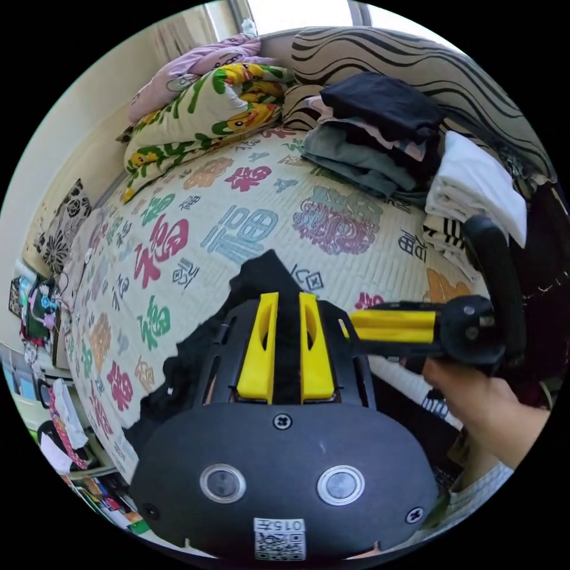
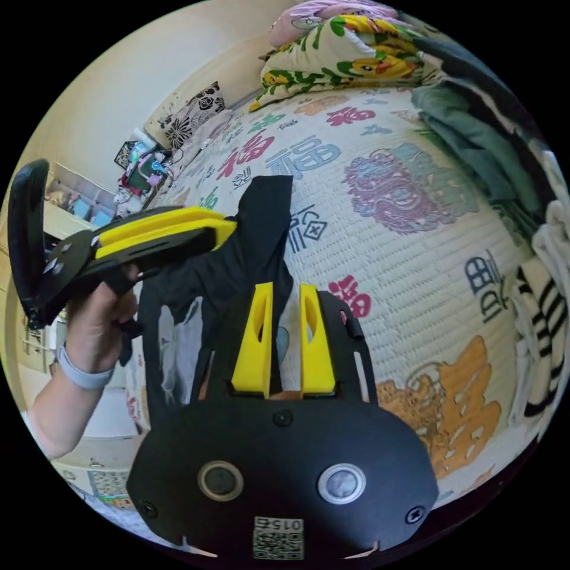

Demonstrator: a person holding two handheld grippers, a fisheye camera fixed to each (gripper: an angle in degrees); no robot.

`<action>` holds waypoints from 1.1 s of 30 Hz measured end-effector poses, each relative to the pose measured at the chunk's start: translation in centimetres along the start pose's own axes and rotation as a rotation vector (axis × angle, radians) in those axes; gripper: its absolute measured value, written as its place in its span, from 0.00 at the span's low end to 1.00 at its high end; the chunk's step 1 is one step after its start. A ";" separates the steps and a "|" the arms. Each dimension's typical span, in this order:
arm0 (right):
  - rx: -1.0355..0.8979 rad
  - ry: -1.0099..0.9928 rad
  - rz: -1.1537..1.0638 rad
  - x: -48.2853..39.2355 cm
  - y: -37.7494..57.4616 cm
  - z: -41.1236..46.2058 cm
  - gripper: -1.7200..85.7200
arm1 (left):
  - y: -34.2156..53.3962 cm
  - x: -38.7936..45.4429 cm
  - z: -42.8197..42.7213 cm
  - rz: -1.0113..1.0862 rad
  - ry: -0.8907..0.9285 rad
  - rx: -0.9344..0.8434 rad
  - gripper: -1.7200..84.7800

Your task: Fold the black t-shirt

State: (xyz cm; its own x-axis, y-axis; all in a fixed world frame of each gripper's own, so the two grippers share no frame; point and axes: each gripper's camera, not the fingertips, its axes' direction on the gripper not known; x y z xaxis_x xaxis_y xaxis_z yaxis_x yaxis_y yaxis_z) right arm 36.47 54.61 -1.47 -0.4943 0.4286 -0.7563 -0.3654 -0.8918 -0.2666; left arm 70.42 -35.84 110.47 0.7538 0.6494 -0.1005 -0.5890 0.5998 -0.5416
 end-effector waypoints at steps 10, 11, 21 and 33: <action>-0.005 0.058 -0.099 -4.6 -5.2 -5.0 0.02 | -5.0 -9.1 9.6 -0.143 0.159 -0.142 0.02; -0.001 0.068 -0.119 -5.1 -5.4 -5.3 0.02 | -4.4 -10.4 9.5 -0.155 0.143 -0.132 0.02; -0.125 -0.024 -0.311 -12.9 -8.5 -7.3 0.03 | 6.1 -24.6 9.6 -0.531 0.095 -0.145 0.04; -0.137 -0.181 -0.056 -10.6 -20.0 -10.2 0.09 | -2.7 -33.8 17.5 -0.513 0.205 -0.094 0.12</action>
State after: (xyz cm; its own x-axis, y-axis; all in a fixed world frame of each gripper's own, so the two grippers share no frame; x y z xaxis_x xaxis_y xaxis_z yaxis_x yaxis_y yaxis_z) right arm 57.06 66.38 5.80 -0.6145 0.4857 -0.6216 -0.2918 -0.8721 -0.3929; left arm 41.44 -51.27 129.90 0.9836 0.1758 0.0405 -0.1106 0.7647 -0.6348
